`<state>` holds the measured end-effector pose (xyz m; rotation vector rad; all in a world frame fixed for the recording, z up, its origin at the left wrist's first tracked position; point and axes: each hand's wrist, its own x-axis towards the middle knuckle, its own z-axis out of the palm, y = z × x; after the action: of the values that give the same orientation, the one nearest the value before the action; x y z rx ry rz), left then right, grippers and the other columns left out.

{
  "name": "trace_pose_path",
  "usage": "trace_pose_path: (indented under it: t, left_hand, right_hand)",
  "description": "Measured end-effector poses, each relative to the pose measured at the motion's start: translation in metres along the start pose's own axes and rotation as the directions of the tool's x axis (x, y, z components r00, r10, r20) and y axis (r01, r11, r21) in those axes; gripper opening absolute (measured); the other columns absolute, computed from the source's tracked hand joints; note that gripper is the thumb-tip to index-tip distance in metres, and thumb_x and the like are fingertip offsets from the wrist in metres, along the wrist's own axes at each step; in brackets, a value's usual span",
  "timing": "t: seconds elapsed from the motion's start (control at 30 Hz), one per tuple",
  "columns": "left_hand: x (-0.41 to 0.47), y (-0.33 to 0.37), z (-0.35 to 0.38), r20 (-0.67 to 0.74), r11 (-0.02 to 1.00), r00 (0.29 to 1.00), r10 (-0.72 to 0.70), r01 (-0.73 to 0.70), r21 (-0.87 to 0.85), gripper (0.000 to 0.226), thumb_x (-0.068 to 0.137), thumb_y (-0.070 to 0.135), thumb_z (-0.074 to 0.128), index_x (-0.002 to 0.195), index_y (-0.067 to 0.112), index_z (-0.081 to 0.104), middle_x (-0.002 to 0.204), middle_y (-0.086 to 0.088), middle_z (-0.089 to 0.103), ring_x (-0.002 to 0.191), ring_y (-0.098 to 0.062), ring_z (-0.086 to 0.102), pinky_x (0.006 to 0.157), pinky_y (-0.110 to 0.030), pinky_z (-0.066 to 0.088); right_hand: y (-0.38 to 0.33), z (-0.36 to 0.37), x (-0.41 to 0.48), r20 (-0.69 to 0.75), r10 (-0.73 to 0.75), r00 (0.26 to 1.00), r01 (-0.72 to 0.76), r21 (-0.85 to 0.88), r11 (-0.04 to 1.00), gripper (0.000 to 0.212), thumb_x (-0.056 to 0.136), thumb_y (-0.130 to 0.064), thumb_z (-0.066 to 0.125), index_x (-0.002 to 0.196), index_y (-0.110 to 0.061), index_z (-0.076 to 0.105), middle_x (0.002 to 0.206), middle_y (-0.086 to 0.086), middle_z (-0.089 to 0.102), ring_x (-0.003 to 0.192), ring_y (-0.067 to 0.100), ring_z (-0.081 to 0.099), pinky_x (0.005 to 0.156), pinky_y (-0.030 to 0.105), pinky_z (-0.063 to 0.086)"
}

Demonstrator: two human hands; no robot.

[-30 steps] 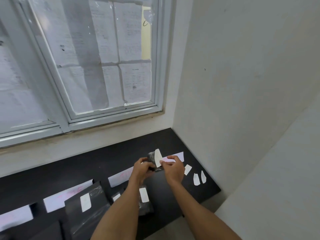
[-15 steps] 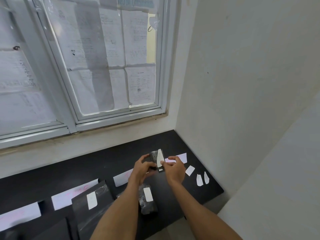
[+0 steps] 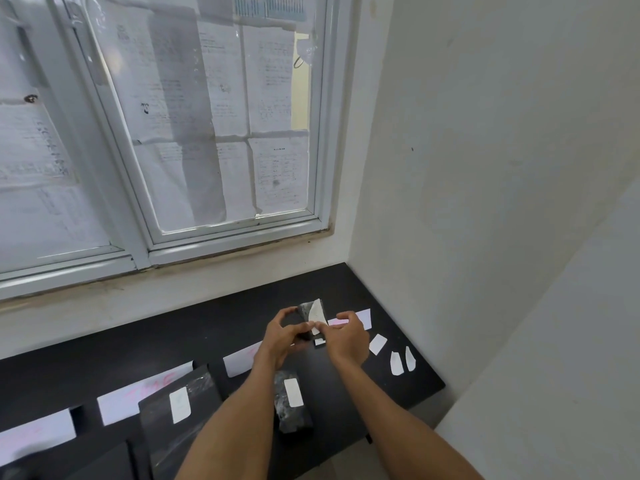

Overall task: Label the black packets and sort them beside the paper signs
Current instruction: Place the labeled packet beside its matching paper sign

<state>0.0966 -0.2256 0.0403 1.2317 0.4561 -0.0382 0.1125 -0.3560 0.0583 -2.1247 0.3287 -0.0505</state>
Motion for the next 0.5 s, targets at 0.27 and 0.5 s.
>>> trace_pose_path:
  t: [0.27,0.5]
  left_hand:
    - [0.01,0.004,-0.003,0.026,0.998,0.998,-0.065,0.065,-0.019,0.042,0.08,0.014,0.075,0.118,0.018,0.059,0.109,-0.016,0.07,0.096,-0.032,0.07,0.067,-0.036,0.06]
    - [0.017,0.009,-0.004,-0.058,0.993,0.995,-0.087,0.091,0.081,0.037,0.082,0.049,0.069,0.105,0.021,0.061,0.105,-0.009,0.067,0.098,-0.03,0.066,0.061,-0.036,0.06]
  right_hand:
    - [0.017,-0.007,0.026,0.437,-0.007,0.899,-0.189,0.404,0.895,0.048,0.068,-0.02,0.087,0.111,-0.009,0.068,0.107,0.012,0.072,0.09,0.019,0.071,0.063,0.025,0.057]
    - [0.022,-0.006,0.032,0.538,-0.049,0.842,-0.212,0.412,0.886,0.036,0.068,-0.01,0.086,0.099,-0.008,0.067,0.102,0.013,0.072,0.094,0.029,0.071,0.076,0.039,0.061]
